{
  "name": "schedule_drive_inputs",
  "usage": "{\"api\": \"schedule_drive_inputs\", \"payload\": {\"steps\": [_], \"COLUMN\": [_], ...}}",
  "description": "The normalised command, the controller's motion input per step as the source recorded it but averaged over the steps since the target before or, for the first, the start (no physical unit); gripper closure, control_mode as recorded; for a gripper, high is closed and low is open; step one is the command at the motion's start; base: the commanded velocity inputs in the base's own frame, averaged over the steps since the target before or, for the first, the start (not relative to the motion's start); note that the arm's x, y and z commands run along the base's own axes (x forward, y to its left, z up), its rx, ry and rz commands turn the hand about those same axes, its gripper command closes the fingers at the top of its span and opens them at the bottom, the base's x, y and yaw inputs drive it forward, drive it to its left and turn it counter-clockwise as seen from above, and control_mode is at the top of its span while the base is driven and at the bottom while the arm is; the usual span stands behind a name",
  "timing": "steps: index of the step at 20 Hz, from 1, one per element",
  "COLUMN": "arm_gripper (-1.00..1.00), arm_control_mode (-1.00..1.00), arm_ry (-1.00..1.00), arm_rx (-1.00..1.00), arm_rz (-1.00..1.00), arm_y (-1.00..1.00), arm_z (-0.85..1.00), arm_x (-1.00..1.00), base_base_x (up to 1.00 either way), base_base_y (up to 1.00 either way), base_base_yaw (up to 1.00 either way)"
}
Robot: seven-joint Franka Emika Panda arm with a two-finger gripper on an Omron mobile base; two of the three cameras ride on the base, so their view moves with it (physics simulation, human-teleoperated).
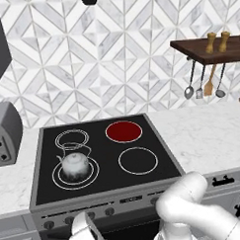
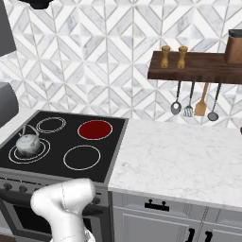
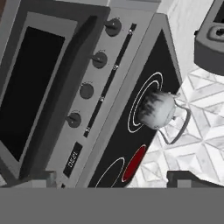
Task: Turn off the rear right burner of the stove.
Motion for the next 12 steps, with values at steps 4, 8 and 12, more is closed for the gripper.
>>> {"api": "schedule_drive_inputs", "payload": {"steps": [4, 8, 12], "arm_gripper": [-1.0, -1.0, -1.0], "arm_control_mode": [-1.0, -1.0, -1.0], "arm_ry": [-0.06, -0.06, -0.15], "arm_rx": [-0.11, -0.12, -0.11], "arm_rz": [0.43, 0.33, 0.27], "arm_y": [-0.55, -0.17, 0.0], "arm_z": [-0.5, -0.51, -0.39], "arm_x": [0.51, 0.03, -0.03], "base_base_x": [0.0, 0.0, 0.0], "base_base_y": [0.0, 0.0, 0.0], "base_base_yaw": [0.0, 0.0, 0.0]}}
